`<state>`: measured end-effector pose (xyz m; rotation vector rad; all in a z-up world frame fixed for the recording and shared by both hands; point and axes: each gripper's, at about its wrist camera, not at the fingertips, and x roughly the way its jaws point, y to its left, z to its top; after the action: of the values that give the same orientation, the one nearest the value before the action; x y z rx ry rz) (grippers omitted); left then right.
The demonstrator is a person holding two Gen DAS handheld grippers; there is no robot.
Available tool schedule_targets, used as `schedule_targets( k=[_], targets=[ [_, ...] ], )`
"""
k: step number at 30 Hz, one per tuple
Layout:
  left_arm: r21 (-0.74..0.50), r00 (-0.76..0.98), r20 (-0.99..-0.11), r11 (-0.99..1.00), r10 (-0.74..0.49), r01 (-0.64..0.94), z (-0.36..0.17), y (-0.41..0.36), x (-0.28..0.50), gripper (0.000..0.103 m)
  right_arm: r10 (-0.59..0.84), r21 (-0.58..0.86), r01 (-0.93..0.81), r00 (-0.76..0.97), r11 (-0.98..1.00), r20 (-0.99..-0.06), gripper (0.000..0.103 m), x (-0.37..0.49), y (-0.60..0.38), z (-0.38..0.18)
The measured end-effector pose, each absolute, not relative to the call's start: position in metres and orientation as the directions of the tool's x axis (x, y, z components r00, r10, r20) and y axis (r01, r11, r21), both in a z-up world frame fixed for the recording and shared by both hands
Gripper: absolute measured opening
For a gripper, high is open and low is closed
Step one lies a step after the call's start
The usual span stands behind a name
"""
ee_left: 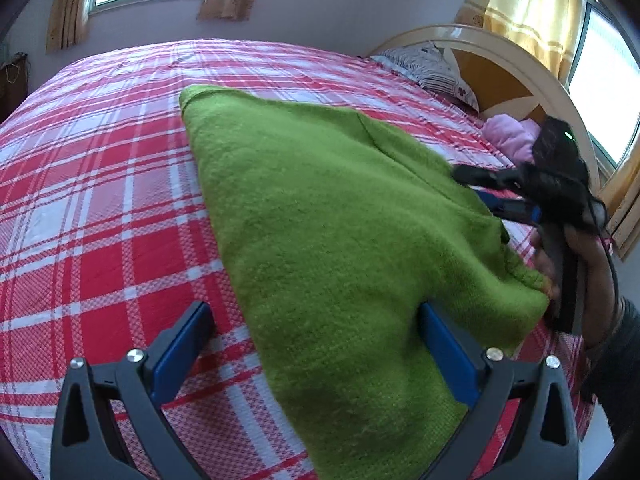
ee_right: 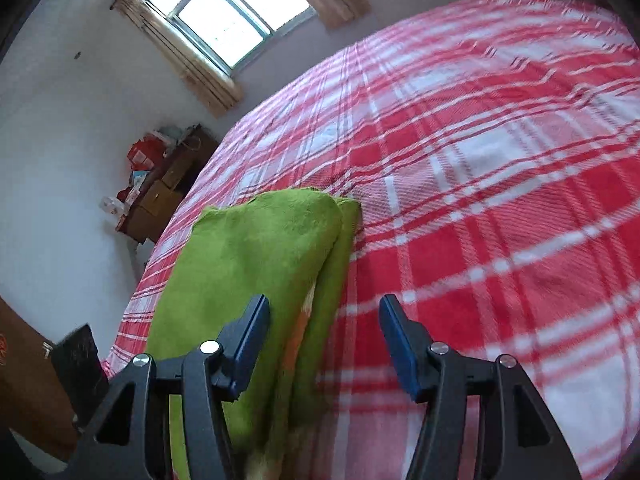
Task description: Fold small clothes
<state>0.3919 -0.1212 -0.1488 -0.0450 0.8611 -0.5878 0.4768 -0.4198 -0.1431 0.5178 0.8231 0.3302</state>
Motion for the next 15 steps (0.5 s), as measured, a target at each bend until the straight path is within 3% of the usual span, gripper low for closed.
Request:
schedule_targets(
  k=[15],
  targets=[
    [-0.285,0.491,-0.7,0.833,-0.519,0.473,-0.152,-0.12,0.396,0.103,0.541,0.603,-0.114,0.594,0.79,-0.596,0.062,0.55,-0.409,-0.153]
  ],
)
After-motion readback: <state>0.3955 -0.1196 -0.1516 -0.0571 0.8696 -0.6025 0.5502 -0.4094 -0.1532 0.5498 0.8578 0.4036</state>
